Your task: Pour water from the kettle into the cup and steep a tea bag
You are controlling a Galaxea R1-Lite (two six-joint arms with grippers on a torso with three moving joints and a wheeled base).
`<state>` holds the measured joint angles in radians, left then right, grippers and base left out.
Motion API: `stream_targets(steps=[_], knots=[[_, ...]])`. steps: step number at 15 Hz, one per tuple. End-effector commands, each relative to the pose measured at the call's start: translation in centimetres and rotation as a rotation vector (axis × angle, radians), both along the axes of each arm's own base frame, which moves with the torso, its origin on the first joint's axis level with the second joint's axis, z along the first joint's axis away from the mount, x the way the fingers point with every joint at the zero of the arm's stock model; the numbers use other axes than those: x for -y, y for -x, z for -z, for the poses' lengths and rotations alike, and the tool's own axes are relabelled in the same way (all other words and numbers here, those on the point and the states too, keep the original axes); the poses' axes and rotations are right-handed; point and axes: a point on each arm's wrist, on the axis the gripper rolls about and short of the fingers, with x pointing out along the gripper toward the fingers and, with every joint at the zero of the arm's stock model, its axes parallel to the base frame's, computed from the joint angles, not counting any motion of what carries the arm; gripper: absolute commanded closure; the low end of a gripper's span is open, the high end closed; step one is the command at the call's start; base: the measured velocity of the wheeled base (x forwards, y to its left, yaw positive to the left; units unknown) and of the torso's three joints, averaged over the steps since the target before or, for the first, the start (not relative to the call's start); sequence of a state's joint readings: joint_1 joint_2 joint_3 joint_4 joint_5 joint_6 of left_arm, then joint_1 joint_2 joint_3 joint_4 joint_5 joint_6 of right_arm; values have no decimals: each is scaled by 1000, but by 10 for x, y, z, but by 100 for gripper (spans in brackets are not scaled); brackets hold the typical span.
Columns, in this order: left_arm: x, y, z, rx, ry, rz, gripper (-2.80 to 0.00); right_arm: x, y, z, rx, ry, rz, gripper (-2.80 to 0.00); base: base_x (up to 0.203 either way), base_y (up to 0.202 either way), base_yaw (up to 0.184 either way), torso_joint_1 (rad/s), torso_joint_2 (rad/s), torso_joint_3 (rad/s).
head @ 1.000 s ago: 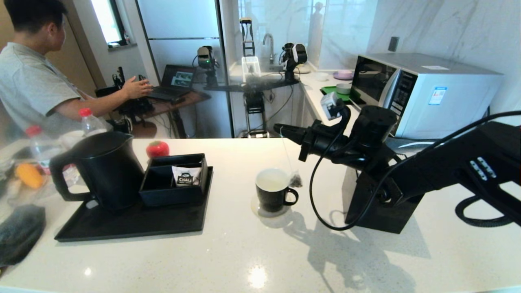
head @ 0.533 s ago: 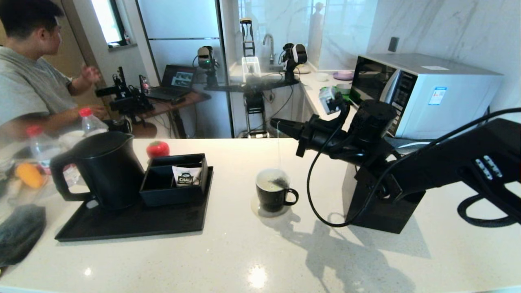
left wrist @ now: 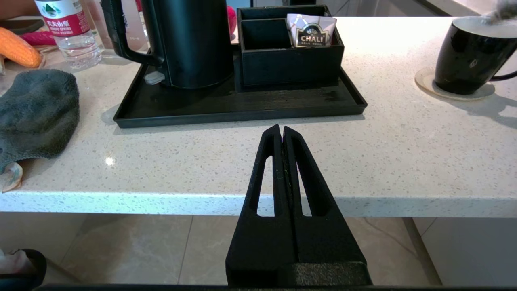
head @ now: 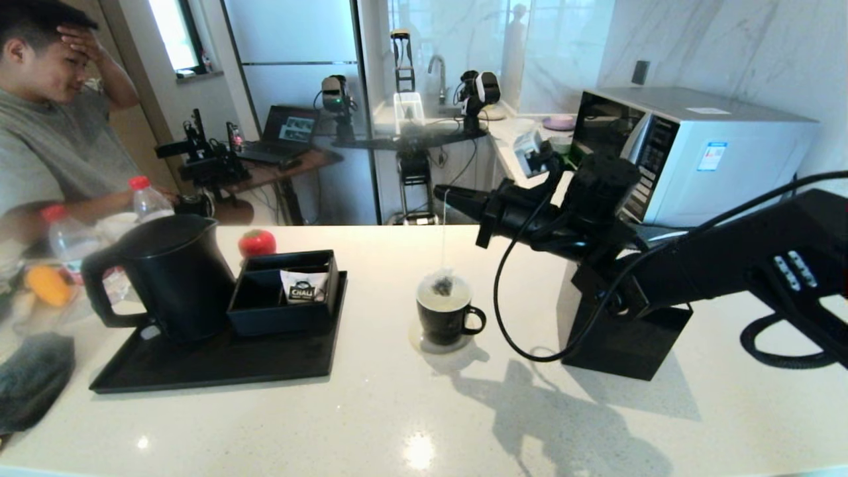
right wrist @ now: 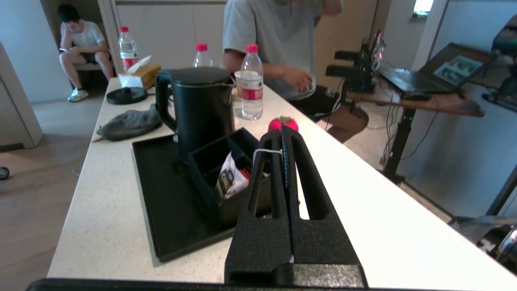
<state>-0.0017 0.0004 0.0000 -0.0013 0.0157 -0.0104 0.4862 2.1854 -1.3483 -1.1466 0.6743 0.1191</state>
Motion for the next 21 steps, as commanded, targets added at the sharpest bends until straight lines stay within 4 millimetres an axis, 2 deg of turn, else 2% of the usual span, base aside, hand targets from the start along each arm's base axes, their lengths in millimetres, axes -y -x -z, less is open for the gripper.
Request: stream_targets(steps=[1,11,16,21], knots=[[0,0,0,1,0,0,0,-1,-1,12,-17,10,-4,0,0,0,0,0,0,0],[0,0,0,1,2,0,0,8,22,66,-102,55,-9,0,0,0,0,0,0,0],[0,0,0,1,2,0,0,2,41,97,-143,80,-45,0,0,0,0,0,0,0],[0,0,0,1,0,-1,0,-1,40,102,-150,83,-48,0,0,0,0,0,0,0]])
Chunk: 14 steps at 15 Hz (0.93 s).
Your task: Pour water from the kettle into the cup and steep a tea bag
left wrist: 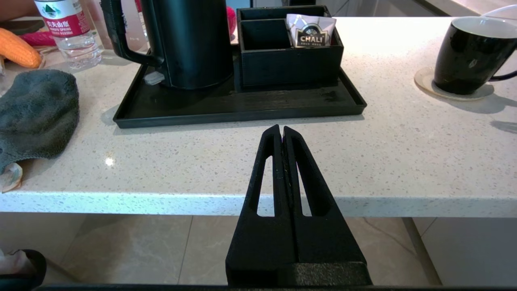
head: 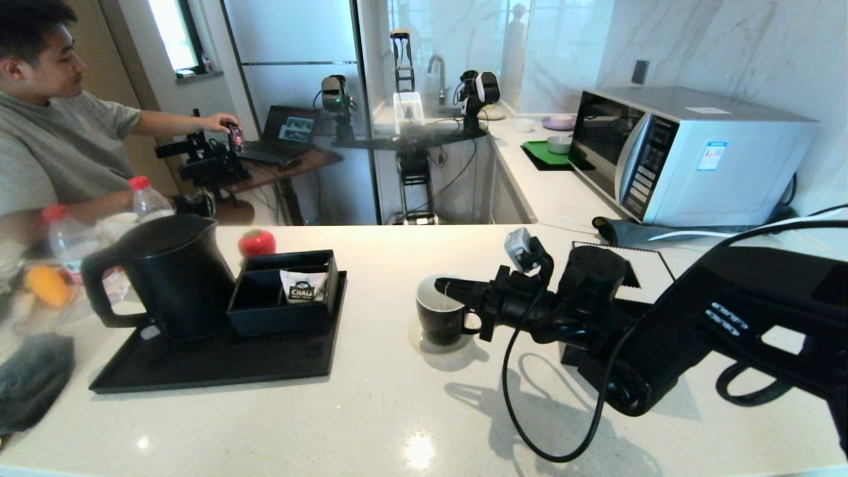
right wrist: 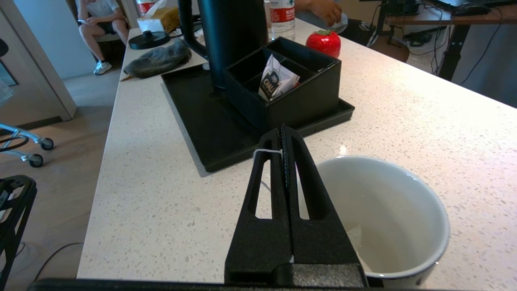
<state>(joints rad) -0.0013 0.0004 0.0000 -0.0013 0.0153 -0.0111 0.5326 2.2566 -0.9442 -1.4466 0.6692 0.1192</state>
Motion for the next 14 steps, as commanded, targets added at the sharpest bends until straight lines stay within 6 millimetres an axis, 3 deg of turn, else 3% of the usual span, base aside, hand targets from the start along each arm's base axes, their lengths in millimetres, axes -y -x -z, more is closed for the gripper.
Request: stream_targets(steps=[1,7,14], knots=[[0,0,0,1,1,0,0,-1,-1,1,4,-2,-6,0,0,0,0,0,0,0],[0,0,0,1,0,0,0,-1,-8,-21,62,-38,6,0,0,0,0,0,0,0],[0,0,0,1,1,0,0,2,-12,-82,146,-87,15,0,0,0,0,0,0,0]])
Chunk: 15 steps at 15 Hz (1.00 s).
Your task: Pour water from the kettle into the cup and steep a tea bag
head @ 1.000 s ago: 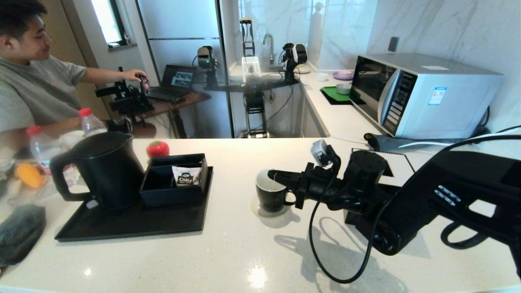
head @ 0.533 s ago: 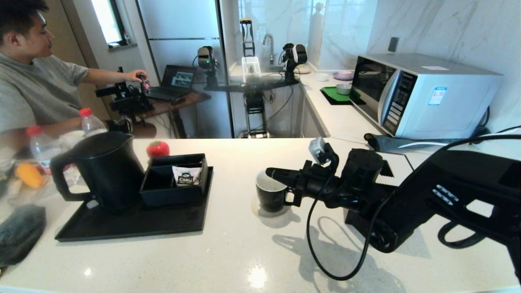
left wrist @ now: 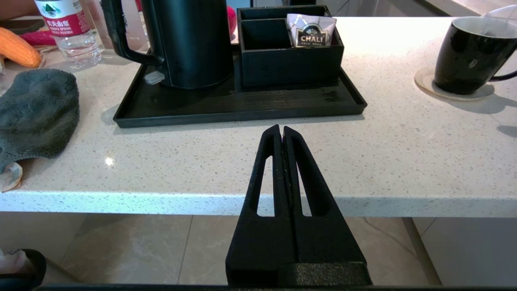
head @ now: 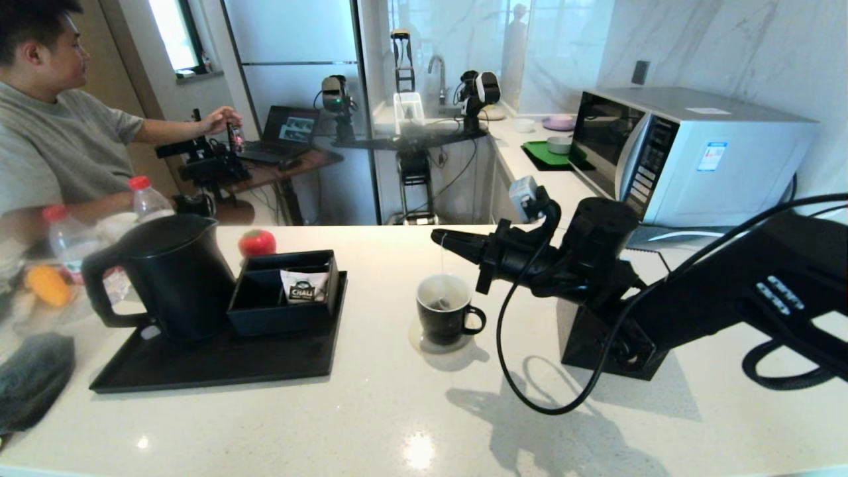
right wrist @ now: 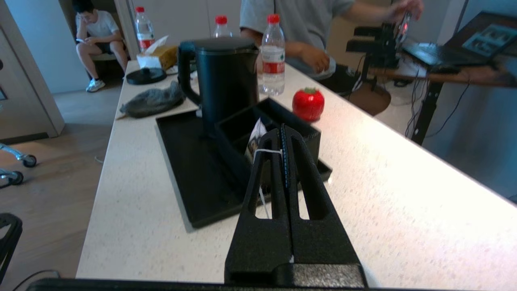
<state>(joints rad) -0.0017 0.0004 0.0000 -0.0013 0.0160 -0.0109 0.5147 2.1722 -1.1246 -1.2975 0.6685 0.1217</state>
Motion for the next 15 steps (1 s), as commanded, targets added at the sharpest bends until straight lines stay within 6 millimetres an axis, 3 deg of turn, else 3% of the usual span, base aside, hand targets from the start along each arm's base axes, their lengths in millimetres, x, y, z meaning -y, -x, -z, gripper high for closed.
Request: stream_targets(steps=[1,6,15], knots=[[0,0,0,1,1,0,0,1,1,-27,60,-34,1,0,0,0,0,0,0,0],[0,0,0,1,0,-1,0,-5,-15,-52,37,-86,220,0,0,0,0,0,0,0],[0,0,0,1,1,-1,0,-10,-26,-23,-1,-15,432,0,0,0,0,0,0,0]])
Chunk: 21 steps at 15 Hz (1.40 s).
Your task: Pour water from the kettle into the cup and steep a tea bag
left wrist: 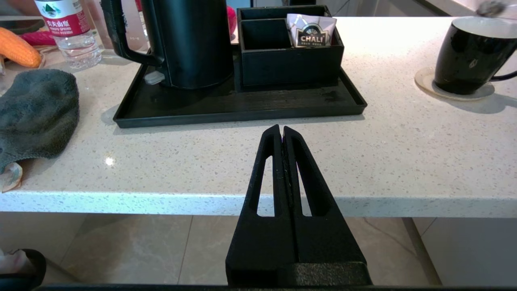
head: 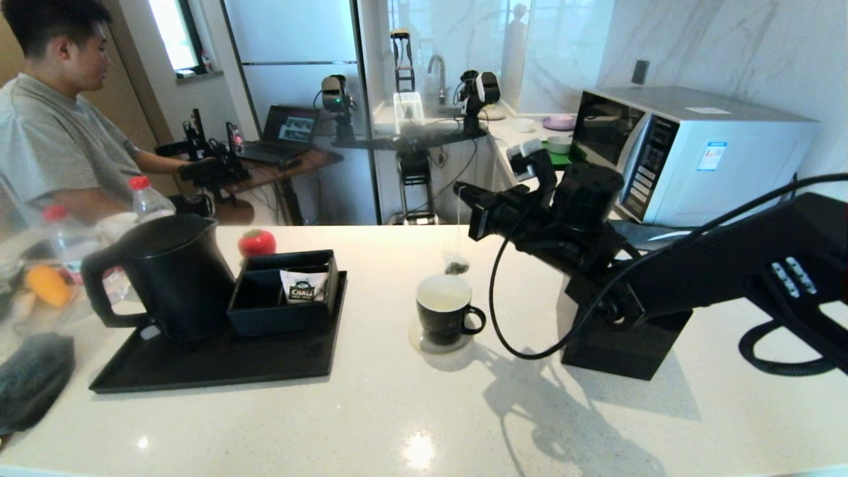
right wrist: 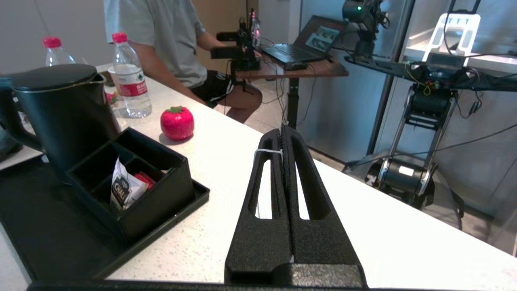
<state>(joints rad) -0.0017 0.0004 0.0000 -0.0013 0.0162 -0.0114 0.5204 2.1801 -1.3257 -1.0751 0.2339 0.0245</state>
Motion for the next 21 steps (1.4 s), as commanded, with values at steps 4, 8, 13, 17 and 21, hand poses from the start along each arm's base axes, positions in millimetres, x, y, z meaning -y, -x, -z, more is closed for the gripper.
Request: stream_targets(steps=[4,8,13,17,21], knots=[[0,0,0,1,1,0,0,-5,-1,4,-3,-3,5,0,0,0,0,0,0,0],[0,0,0,1,1,-1,0,-3,3,-8,12,-12,10,0,0,0,0,0,0,0],[0,0,0,1,1,1,0,2,12,-27,16,0,14,0,0,0,0,0,0,0],[0,0,0,1,1,-1,0,5,16,-36,26,-5,13,0,0,0,0,0,0,0],[0,0,0,1,1,0,0,2,18,-36,26,-5,6,0,0,0,0,0,0,0]])
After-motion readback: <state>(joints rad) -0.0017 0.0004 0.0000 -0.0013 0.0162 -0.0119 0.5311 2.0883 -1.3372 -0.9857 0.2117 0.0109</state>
